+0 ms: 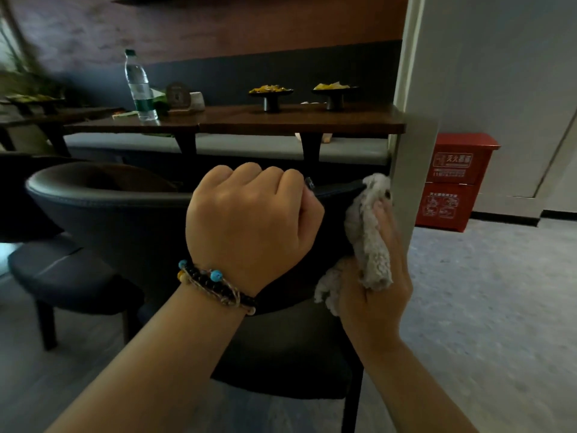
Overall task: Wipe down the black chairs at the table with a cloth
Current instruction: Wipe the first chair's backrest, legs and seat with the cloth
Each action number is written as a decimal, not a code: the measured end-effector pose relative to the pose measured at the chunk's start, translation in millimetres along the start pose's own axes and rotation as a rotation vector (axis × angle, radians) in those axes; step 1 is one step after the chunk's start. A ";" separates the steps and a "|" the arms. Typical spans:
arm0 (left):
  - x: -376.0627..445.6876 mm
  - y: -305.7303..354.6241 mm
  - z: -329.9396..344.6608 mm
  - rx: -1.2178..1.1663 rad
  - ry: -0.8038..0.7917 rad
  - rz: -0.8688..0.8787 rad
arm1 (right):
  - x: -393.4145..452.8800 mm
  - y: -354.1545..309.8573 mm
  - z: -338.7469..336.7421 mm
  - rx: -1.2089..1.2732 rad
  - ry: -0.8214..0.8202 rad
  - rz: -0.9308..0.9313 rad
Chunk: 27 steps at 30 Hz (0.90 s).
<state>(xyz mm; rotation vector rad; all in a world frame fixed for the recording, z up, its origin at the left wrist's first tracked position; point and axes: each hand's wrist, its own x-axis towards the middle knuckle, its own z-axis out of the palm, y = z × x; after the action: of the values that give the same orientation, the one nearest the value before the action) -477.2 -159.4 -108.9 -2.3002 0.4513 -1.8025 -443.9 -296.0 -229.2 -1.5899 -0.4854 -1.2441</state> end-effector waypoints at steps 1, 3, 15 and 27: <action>-0.1 0.7 -0.4 0.005 -0.011 -0.004 | 7.9 -3.2 3.3 -0.011 0.022 -0.047; -0.9 1.0 -0.5 -0.004 -0.026 -0.006 | 12.1 -3.0 9.9 -0.064 0.040 -0.108; -8.7 -20.0 -24.1 -0.181 -0.280 0.075 | -26.3 -27.6 21.9 -0.045 0.157 0.391; -29.0 -115.6 -28.6 -0.421 -0.140 0.028 | 83.9 -72.2 15.4 -0.071 -0.061 0.352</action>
<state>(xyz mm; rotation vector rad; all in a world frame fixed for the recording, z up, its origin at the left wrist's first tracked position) -496.9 -39.9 -90.5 -2.6497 0.9089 -1.6423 -461.1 -275.1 -120.8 -1.6912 -0.1885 -0.9564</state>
